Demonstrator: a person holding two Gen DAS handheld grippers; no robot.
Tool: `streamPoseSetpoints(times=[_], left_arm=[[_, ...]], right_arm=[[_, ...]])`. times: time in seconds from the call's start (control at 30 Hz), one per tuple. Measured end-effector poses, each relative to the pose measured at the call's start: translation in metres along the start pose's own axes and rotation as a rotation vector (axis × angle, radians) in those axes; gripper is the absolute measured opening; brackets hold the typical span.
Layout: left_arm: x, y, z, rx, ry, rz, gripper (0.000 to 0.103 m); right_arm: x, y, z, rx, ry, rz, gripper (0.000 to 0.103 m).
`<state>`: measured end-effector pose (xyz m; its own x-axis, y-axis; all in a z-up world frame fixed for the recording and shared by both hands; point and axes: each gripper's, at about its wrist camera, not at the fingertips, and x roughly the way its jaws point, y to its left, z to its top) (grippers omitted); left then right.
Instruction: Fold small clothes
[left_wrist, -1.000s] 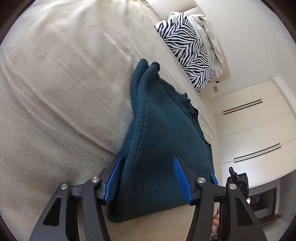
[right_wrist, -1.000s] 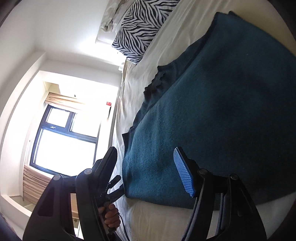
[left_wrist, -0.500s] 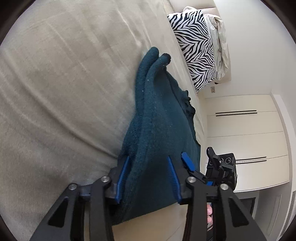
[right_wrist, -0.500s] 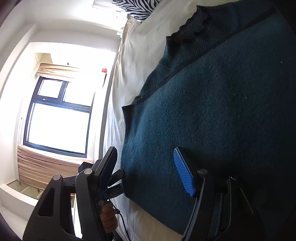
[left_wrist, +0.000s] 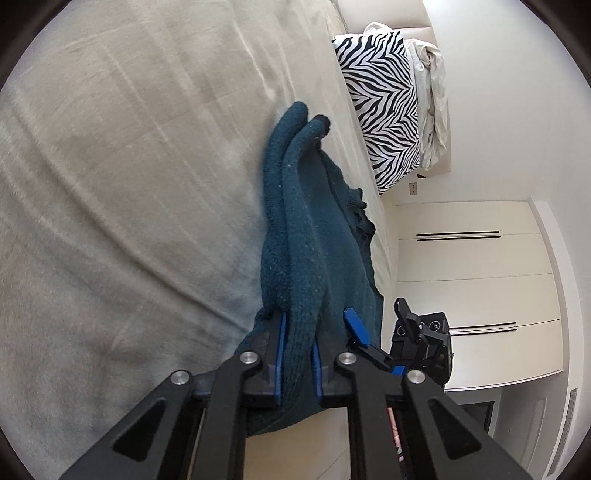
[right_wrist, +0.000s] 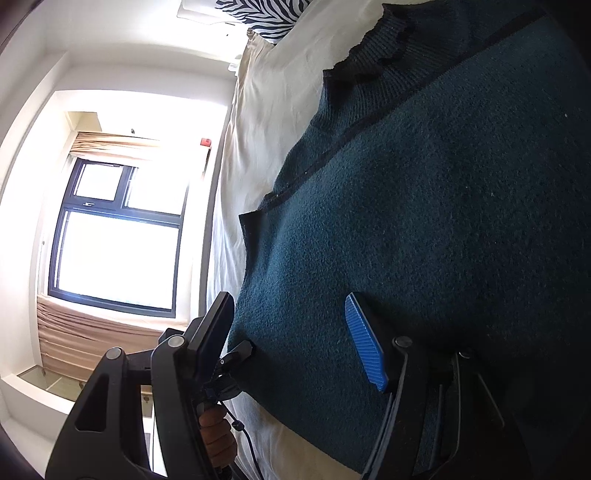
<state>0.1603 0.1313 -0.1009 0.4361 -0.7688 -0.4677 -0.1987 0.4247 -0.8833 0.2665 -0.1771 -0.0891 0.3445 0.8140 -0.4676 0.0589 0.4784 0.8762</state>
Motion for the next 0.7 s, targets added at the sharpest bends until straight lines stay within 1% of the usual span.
streamPoseSetpoints(times=[0.13, 0.23, 0.27, 0.33, 0.43, 0.5, 0.57, 0.6, 0.63, 0.67, 0.7], left_arm=[[0.001, -0.035, -0.002, 0.061, -0.012, -0.025, 0.012], [0.014, -0.070, -0.007, 0.120, 0.000, -0.043, 0.012], [0.022, -0.084, -0.009, 0.142, 0.010, -0.052, 0.011], [0.041, -0.108, -0.015, 0.182, 0.039, -0.067, 0.006], [0.084, -0.147, -0.034, 0.264, 0.099, -0.065, 0.006], [0.114, -0.164, -0.049, 0.309, 0.147, -0.057, 0.006], [0.150, -0.171, -0.066, 0.352, 0.186, -0.027, 0.006], [0.162, -0.171, -0.071, 0.373, 0.196, -0.011, 0.006], [0.177, -0.167, -0.076, 0.406, 0.196, 0.032, 0.006], [0.184, -0.161, -0.079, 0.398, 0.201, 0.051, 0.006], [0.189, -0.150, -0.081, 0.373, 0.220, 0.043, 0.006]], right_arm=[[-0.017, -0.006, 0.005, 0.041, -0.020, 0.050, 0.062], [-0.041, -0.016, 0.011, 0.072, -0.057, 0.097, 0.063], [-0.049, -0.020, 0.013, 0.082, -0.067, 0.109, 0.063], [-0.068, -0.029, 0.018, 0.099, -0.090, 0.129, 0.063], [-0.100, -0.042, 0.026, 0.117, -0.127, 0.155, 0.063], [-0.119, -0.053, 0.031, 0.137, -0.151, 0.170, 0.064], [-0.136, -0.067, 0.035, 0.163, -0.171, 0.168, 0.071], [-0.141, -0.073, 0.037, 0.175, -0.172, 0.165, 0.071], [-0.144, -0.081, 0.039, 0.190, -0.166, 0.160, 0.071], [-0.147, -0.087, 0.039, 0.200, -0.163, 0.155, 0.070], [-0.148, -0.090, 0.038, 0.202, -0.161, 0.155, 0.069]])
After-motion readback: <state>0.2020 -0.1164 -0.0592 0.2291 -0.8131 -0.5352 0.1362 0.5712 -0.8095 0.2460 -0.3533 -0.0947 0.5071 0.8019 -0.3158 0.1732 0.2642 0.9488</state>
